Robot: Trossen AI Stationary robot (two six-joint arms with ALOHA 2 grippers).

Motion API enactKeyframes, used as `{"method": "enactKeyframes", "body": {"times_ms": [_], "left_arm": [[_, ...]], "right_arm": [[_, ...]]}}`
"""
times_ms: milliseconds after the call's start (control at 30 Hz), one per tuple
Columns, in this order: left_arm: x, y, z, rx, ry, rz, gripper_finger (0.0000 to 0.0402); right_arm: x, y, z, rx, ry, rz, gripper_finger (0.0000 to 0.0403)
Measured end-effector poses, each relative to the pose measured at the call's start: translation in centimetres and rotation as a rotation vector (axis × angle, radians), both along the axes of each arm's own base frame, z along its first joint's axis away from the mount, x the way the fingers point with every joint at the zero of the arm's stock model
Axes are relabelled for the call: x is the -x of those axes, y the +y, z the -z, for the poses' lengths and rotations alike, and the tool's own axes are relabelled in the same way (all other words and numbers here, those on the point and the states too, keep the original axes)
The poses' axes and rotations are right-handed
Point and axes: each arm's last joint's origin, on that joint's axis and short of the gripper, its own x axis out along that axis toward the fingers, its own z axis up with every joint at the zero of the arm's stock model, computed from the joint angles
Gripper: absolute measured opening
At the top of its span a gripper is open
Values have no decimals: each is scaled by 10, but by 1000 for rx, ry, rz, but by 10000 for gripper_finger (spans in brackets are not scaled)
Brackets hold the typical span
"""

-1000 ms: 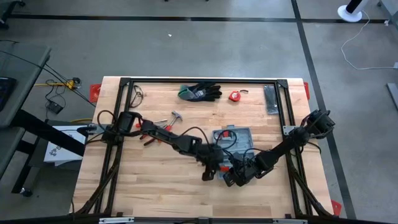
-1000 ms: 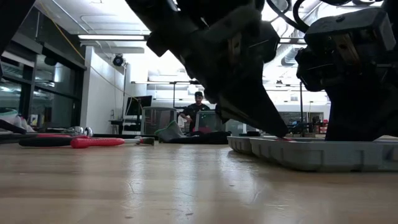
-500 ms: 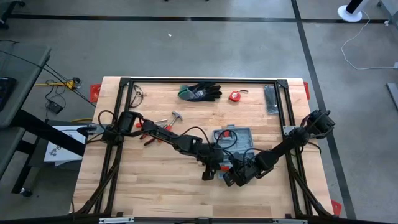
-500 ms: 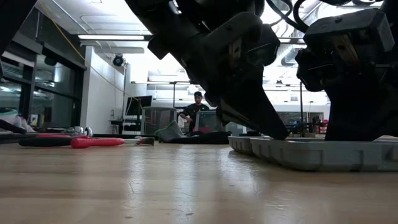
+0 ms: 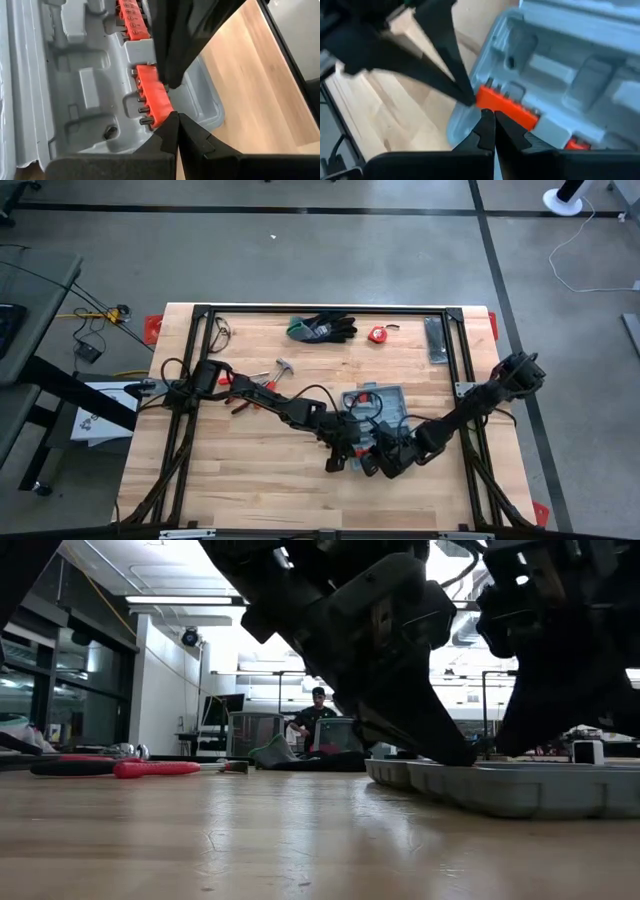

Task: Prefit tool cases
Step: Put the screwdriver bit set into the gray tool case

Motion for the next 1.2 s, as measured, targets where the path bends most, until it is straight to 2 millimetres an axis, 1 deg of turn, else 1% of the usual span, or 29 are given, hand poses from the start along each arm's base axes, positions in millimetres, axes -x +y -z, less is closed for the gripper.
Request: {"method": "enactKeyframes", "body": {"times_ms": [267, 600, 800, 967, 1067, 1200], "left_arm": [[0, 0, 1, 0, 2, -2, 0], [0, 1, 2, -2, 5, -4, 0], [0, 0, 1, 11, -9, 4, 0], [0, -1, 2, 41, 3, 5, 0], [1, 1, -2, 55, 1, 21, 0], [4, 8, -16, 41, 3, -3, 0]], "right_arm": [[-14, -8, 7, -14, -15, -29, 0], [-12, -8, 11, -17, 43, -74, 0], [-14, -6, 21, -24, 76, -94, 0], [-17, -9, 25, -42, 85, -99, 0], [-17, -10, 25, -42, 90, -106, 0], [-17, -10, 26, -35, 101, -114, 0]]}}
